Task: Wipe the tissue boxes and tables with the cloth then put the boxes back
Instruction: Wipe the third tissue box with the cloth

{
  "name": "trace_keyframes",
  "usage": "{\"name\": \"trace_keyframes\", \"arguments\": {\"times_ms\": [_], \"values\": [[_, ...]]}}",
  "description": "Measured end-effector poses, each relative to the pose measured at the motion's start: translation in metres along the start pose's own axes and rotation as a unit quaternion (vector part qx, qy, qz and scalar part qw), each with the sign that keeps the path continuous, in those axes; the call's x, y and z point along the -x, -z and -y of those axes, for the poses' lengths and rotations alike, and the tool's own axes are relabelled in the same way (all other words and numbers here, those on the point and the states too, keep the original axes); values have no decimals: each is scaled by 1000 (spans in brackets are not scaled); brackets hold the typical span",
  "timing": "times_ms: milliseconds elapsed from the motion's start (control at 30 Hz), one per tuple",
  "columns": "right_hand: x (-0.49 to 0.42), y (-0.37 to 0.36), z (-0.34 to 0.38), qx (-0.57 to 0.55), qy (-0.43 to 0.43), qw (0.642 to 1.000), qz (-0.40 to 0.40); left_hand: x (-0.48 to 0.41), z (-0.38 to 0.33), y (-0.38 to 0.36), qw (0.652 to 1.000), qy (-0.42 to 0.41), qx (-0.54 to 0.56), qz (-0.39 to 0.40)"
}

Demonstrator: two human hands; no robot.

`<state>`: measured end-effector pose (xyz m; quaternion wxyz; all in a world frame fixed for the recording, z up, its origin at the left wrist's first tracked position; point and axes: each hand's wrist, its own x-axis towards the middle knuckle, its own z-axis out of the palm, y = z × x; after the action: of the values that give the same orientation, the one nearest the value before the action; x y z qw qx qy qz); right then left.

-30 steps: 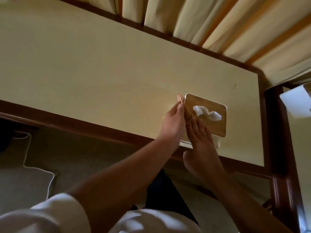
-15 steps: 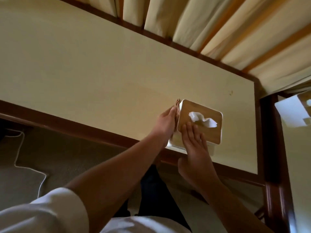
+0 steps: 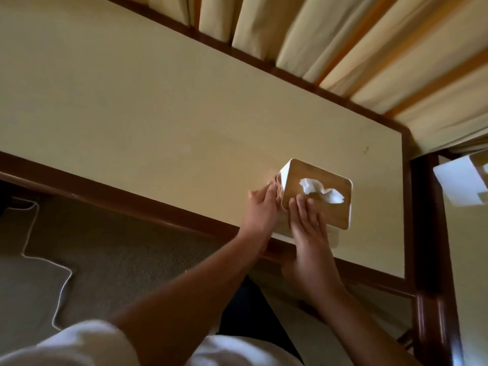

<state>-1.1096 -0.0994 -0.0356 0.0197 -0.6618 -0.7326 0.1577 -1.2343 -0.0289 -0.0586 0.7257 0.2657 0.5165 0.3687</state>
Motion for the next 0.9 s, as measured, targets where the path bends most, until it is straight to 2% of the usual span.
{"name": "trace_keyframes", "arguments": {"times_ms": [100,200,300,367,433,500,600,700,767,900], "values": [[-4,-5,-2,2,4,1000,-16,39,10,0,999,-41,7,9],[-4,1,7,-47,4,999,-8,10,-17,-15,996,-75,31,29],[0,7,8,-34,-2,999,13,-27,-30,-14,999,-30,34,-10],[0,6,2,-12,8,1000,2,-7,-13,-4,1000,-16,-6,-12],[0,4,1,-5,1,1000,10,29,10,6,999,-24,-37,-7],[0,3,3,-18,1,1000,3,57,15,10,999,-38,-4,-6],[-1,3,4,-8,0,1000,-13,38,-5,-4,996,-83,17,-9],[-1,6,4,-12,3,1000,2,-9,-31,-10,998,-42,-7,-43],[0,8,4,-23,1,1000,18,-29,-26,-3,999,-7,-20,-31],[-1,7,1,-6,-1,1000,19,13,-2,9,997,-28,-70,-26]]}}
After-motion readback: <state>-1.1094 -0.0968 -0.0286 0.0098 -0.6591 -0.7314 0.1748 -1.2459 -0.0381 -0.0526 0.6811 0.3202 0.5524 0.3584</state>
